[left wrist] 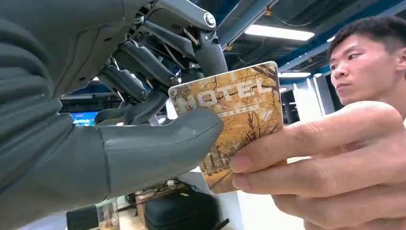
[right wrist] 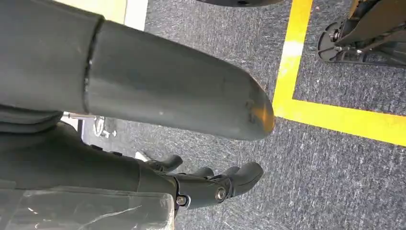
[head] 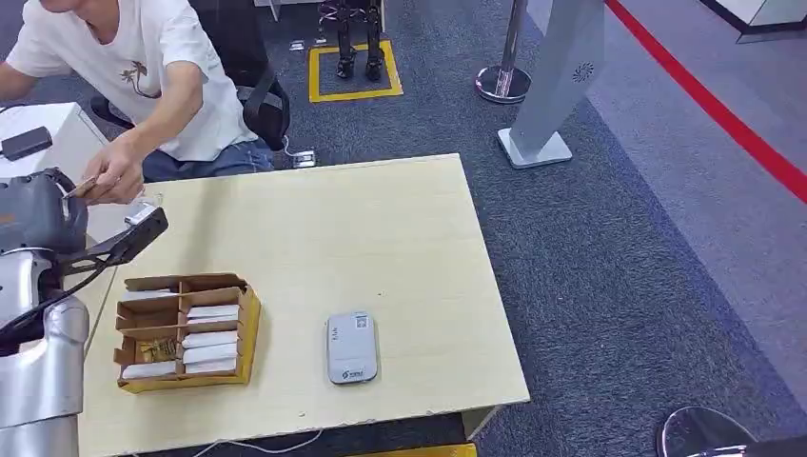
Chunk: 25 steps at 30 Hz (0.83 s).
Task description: Pass the card to the sensor for recognition and then transmit it.
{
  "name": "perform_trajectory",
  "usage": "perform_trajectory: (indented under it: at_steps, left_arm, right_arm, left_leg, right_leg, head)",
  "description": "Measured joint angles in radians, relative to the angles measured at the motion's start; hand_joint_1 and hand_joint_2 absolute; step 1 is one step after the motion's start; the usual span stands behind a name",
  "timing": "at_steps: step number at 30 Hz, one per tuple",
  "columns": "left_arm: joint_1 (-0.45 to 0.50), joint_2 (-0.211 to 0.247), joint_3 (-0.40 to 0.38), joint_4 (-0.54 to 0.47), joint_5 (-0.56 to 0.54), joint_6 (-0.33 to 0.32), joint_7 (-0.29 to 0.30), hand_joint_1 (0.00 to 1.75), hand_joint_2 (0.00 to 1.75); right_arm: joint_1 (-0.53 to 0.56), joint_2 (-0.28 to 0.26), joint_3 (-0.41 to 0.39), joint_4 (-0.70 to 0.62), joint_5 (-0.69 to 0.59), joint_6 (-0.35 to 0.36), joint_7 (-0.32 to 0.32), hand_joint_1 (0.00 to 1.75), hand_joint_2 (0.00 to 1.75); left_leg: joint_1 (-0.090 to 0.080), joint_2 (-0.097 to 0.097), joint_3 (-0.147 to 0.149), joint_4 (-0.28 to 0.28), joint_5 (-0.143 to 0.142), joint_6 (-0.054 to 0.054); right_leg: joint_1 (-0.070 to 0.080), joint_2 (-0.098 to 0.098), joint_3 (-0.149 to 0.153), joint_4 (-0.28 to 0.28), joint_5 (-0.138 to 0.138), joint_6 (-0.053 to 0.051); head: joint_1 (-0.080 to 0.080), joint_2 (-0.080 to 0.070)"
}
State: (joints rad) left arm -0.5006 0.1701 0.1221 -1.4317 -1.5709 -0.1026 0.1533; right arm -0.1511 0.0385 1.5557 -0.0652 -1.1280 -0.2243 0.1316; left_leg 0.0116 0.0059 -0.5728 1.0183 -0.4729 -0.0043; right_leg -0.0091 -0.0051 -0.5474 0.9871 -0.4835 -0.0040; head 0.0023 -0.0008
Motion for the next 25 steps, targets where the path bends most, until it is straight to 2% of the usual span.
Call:
perform_trajectory:
  at_steps: [8,9,11,12,25]
  left_arm:
    - [-0.016,-0.010,-0.005,0.037,0.000,0.000,-0.002,1.71,1.75]
    - [-0.018,-0.012,-0.005,0.040,0.000,0.000,-0.006,0.00,1.75]
    - [-0.022,-0.016,-0.005,0.045,0.000,0.001,-0.013,0.00,1.75]
    - [-0.024,-0.019,-0.005,0.045,0.000,0.005,-0.016,0.00,0.00]
    - [-0.031,-0.045,-0.005,0.045,0.000,0.016,-0.021,0.00,0.00]
  right_arm:
    - [0.000,0.000,0.000,0.000,0.000,-0.002,0.002,0.00,0.00]
    - [0.000,0.000,0.000,0.000,0.000,-0.002,0.002,0.00,0.00]
    - [0.000,0.000,0.000,0.000,0.000,-0.002,0.002,0.00,0.00]
    - [0.000,0.000,0.000,0.000,-0.002,-0.002,0.002,0.00,0.00]
    - [0.000,0.000,0.000,0.000,-0.006,-0.002,0.002,0.00,0.00]
  left_leg:
    - [0.000,0.000,0.000,0.000,0.000,0.000]
    - [0.000,0.000,0.000,0.000,0.000,0.000]
    - [0.000,0.000,0.000,0.000,0.000,0.000]
    - [0.000,0.000,0.000,0.000,0.000,0.000]
    - [0.000,0.000,0.000,0.000,0.000,0.000]
  right_leg:
    - [0.000,0.001,0.000,0.000,0.000,0.000]
    - [0.000,0.001,0.000,0.000,0.000,0.000]
    - [0.000,0.001,0.000,0.000,0.000,0.000]
    - [0.000,0.001,0.000,0.000,0.000,0.000]
    - [0.000,0.001,0.000,0.000,0.000,0.000]
  head:
    - [0.000,0.000]
    - [0.000,0.000]
    - [0.000,0.000]
    - [0.000,0.000]
    - [0.000,0.000]
